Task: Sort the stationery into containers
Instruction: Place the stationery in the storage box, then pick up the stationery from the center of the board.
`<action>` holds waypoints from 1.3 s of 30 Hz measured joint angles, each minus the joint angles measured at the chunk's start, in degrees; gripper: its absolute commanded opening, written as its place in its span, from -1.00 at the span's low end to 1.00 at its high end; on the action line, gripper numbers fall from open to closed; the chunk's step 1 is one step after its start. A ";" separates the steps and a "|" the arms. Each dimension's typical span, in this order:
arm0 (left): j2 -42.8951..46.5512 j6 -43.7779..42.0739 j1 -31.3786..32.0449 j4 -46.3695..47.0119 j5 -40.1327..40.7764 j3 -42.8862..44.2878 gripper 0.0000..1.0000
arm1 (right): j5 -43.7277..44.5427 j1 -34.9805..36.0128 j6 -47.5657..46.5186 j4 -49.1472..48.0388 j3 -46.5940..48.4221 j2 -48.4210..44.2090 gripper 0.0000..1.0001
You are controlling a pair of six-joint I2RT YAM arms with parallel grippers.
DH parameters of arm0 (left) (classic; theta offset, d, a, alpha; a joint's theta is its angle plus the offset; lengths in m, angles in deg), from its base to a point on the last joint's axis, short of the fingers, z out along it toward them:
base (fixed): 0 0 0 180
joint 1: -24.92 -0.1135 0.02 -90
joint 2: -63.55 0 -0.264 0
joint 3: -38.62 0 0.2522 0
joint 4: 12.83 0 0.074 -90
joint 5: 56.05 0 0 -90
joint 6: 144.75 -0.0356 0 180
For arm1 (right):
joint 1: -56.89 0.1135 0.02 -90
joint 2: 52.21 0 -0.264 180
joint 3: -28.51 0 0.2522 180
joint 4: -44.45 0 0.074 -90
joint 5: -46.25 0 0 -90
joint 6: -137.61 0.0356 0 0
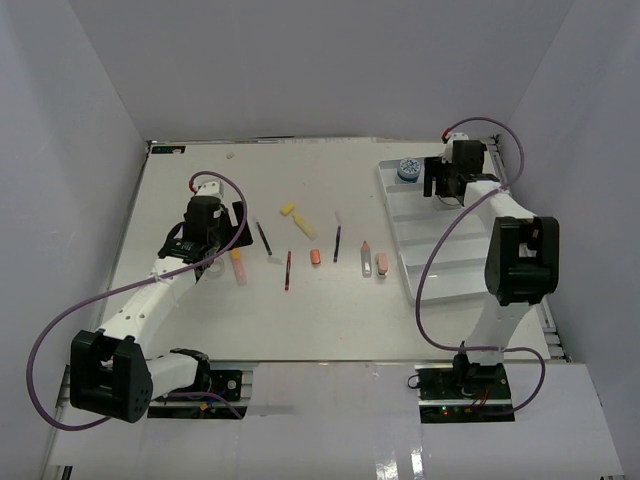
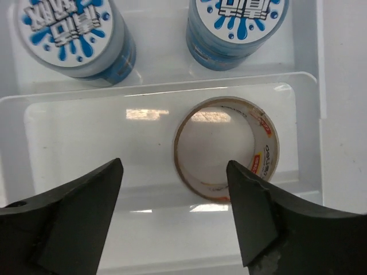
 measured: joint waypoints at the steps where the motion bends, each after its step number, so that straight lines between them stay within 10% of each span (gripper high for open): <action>1: 0.02 0.00 0.00 0.00 0.20 0.00 0.96 | -0.04 0.37 0.00 0.13 -0.83 -1.97 0.76; 15: 0.15 6.71 -3.28 -4.90 11.17 -1.97 0.93 | -4.55 17.99 2.91 -2.27 -21.38 -38.45 0.95; 39: -12.94 9.60 -12.22 -6.91 5.73 -3.13 0.36 | -13.81 22.62 8.63 -4.76 -40.61 -53.48 0.96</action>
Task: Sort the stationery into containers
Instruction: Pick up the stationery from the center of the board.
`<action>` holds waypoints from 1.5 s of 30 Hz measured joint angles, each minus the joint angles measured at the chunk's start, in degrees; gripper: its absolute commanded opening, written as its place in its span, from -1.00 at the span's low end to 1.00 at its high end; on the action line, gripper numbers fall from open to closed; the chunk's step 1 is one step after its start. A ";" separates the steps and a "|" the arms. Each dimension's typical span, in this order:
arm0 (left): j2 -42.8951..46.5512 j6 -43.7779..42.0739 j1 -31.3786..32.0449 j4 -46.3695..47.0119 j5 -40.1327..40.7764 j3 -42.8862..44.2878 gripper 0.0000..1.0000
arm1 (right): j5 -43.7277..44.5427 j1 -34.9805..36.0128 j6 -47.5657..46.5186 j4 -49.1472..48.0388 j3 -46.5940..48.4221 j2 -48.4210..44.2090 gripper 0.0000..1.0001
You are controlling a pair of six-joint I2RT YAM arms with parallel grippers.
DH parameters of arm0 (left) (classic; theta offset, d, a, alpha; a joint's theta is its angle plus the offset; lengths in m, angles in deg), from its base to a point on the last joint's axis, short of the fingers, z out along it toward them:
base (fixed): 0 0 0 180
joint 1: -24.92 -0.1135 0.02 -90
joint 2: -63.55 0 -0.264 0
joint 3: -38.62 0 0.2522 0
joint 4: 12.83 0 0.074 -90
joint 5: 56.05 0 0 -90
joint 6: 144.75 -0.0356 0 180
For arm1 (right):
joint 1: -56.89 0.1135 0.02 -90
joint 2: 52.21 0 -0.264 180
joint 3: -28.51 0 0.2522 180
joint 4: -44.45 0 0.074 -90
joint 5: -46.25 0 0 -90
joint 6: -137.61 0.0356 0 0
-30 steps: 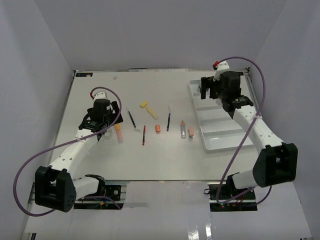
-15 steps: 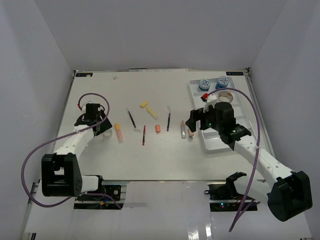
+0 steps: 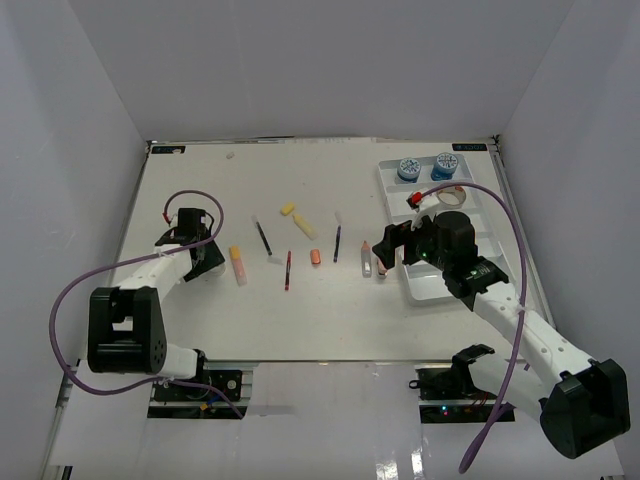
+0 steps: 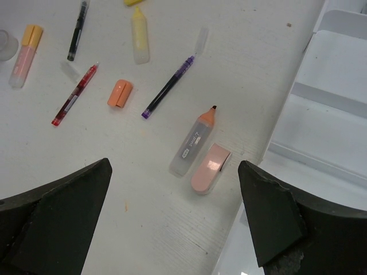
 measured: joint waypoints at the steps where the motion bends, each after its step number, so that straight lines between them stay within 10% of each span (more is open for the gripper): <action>1: -0.02 0.00 0.00 0.02 -0.02 0.00 0.35 | 0.00 0.00 0.00 -0.02 -0.02 -0.02 0.96; 13: -3.30 -0.17 -0.63 0.04 -1.03 0.00 -0.07 | 0.04 0.00 -0.09 -0.13 -2.10 -0.98 0.96; 26: -3.30 -1.64 -0.63 0.48 -3.61 0.02 -0.99 | 0.02 0.42 -0.09 -0.15 -2.27 -1.60 0.97; 45: 5.33 0.96 27.21 -1.77 -1.64 6.49 -1.00 | -0.57 17.05 8.92 -1.60 7.48 11.15 0.89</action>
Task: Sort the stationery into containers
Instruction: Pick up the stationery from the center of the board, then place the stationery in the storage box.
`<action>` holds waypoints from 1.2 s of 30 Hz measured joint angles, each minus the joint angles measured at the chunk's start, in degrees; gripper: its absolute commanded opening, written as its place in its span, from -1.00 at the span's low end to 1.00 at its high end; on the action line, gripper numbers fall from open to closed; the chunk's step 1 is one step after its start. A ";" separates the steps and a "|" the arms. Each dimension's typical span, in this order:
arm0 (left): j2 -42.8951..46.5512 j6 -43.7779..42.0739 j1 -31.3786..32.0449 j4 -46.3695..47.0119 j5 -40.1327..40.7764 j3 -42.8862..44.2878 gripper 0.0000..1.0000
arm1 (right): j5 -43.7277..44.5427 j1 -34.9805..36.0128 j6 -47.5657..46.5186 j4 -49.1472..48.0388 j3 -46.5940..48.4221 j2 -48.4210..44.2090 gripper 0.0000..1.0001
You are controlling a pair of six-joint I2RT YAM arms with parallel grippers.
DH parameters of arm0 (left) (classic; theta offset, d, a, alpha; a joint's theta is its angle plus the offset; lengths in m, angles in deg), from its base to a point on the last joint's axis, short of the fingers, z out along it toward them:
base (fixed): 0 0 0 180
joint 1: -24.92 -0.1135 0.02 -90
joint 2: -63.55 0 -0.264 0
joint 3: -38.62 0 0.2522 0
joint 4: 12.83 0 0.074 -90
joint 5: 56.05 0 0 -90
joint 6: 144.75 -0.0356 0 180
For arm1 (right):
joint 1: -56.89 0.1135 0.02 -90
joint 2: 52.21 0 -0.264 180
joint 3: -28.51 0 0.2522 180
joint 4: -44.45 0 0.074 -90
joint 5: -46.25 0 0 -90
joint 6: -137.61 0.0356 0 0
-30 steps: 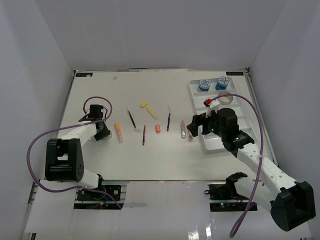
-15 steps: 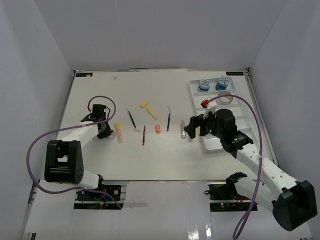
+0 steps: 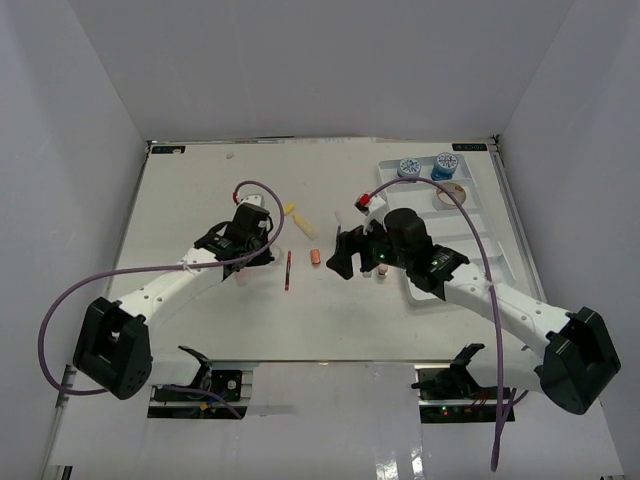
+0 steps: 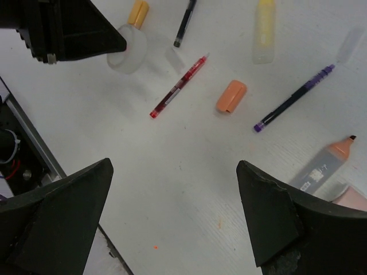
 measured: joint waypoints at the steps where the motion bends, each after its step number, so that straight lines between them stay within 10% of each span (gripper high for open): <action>1: -0.02 0.22 1.79 -0.42 0.50 0.98 -1.00 | 0.33 0.81 0.55 -0.11 1.14 1.31 0.88; 22: -6.88 2.95 20.04 -4.28 12.81 13.11 -1.00 | 6.60 4.66 7.52 -0.35 13.11 14.88 0.65; 36: -7.26 3.02 20.33 -4.66 14.38 13.49 -1.00 | 7.26 5.35 8.46 -0.20 13.46 18.34 0.01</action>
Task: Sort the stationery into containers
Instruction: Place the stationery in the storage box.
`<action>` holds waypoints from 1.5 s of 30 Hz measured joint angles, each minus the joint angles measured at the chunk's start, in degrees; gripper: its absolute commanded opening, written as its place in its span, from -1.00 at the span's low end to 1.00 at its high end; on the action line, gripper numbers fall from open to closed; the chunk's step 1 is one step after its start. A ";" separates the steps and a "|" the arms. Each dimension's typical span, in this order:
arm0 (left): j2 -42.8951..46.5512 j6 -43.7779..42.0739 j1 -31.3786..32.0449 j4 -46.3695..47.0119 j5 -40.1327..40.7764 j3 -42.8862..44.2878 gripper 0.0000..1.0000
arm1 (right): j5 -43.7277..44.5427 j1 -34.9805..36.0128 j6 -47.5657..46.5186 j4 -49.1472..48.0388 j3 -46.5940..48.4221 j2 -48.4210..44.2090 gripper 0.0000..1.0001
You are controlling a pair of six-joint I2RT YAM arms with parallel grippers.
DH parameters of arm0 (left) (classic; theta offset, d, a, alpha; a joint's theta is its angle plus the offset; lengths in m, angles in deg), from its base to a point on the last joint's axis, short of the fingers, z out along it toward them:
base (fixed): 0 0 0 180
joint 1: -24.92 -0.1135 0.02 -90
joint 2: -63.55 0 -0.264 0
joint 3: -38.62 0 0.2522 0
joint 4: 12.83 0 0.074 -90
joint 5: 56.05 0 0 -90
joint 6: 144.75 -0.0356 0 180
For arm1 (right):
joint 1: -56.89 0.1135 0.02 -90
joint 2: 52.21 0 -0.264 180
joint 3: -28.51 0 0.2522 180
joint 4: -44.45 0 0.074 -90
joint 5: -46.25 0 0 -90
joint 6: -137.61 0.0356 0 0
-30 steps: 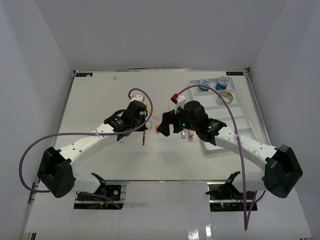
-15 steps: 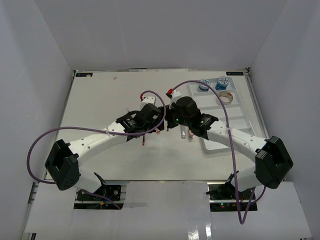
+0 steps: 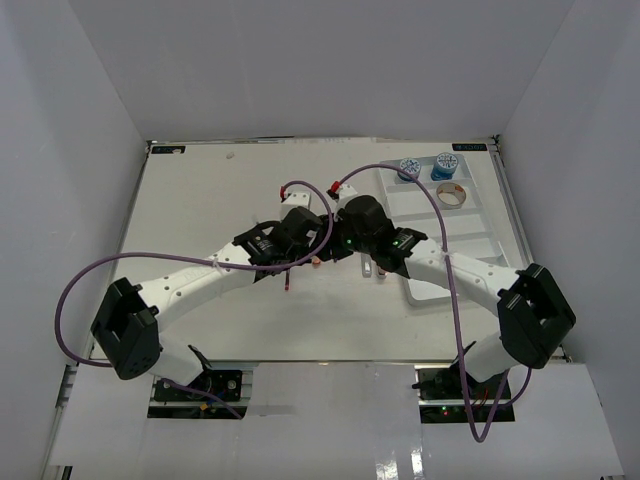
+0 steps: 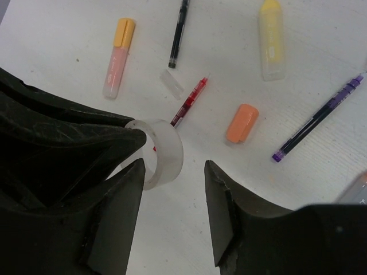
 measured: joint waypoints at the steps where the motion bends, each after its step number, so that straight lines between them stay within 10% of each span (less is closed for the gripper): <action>1: -0.07 0.00 0.00 0.00 0.02 0.04 -1.00 | 0.00 0.02 0.02 0.04 0.13 0.11 -0.02; 13: -0.13 0.94 0.85 0.00 0.33 0.20 -1.00 | 0.04 0.57 0.33 0.28 1.73 2.19 -0.18; 22: -0.15 1.29 1.14 -0.04 0.70 0.24 -0.98 | 0.90 0.76 1.38 0.92 1.73 2.89 -0.73; 32: -0.11 2.34 1.14 0.04 0.66 0.24 -0.10 | 3.32 0.83 1.25 2.51 2.12 2.89 -0.85; 45: 3.08 4.00 1.11 0.33 -0.59 -0.28 0.52 | 8.76 0.31 0.07 5.53 2.12 4.39 -0.85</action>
